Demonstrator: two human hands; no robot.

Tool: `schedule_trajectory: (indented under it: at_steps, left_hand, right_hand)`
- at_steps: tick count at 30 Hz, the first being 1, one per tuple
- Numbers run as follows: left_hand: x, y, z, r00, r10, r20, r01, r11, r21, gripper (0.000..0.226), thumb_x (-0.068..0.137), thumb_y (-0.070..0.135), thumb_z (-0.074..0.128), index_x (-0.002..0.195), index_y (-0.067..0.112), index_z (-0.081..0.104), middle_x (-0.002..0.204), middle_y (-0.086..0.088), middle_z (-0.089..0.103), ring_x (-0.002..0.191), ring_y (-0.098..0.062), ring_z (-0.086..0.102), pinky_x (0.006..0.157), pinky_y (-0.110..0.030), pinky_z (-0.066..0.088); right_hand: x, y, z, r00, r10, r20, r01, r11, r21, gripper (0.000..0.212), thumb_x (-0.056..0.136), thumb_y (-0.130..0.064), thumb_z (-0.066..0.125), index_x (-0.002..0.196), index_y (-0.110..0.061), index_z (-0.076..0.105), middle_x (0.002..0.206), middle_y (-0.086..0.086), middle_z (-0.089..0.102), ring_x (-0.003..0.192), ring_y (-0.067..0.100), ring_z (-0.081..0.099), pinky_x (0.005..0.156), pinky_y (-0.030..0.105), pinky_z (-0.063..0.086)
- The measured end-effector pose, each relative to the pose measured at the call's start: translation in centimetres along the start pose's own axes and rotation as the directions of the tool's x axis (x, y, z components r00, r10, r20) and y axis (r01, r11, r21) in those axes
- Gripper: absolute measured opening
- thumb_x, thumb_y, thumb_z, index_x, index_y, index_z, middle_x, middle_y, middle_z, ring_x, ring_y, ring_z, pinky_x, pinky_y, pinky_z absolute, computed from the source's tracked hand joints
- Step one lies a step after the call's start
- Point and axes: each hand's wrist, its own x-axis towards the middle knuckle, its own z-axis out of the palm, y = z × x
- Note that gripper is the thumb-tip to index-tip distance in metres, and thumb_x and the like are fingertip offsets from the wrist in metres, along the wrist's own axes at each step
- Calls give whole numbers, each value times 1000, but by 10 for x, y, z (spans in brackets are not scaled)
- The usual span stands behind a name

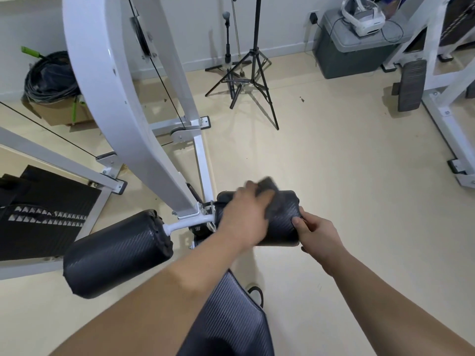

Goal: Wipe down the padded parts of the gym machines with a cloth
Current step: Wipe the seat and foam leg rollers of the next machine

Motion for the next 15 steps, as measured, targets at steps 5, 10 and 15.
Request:
schedule_trajectory:
  at_steps: [5,10,15]
  left_hand:
    - [0,-18,-2,922,-376,-94,376,926,-17,43,94,26,56,136,20,55,126,-14,43,110,-38,51,90,-47,52]
    - [-8,57,21,998,65,-3,-65,998,-12,47,85,25,68,130,17,56,122,-15,48,101,-32,54,82,-38,55]
    - [-6,-8,2,996,-89,-9,88,996,-22,49,88,23,59,136,25,52,125,-12,43,109,-38,51,84,-47,56]
  right_hand:
    - [2,6,3,999,-29,-24,29,1000,2,42,100,-36,60,141,-39,62,128,-20,68,94,14,53,104,47,51]
    - [-3,6,0,999,-35,9,35,999,-20,27,101,-13,55,102,-27,78,80,-27,70,76,8,58,71,21,48]
    - [-12,9,3,998,-57,-14,57,998,-4,41,101,-23,61,140,-33,64,124,-29,66,123,1,59,107,24,42]
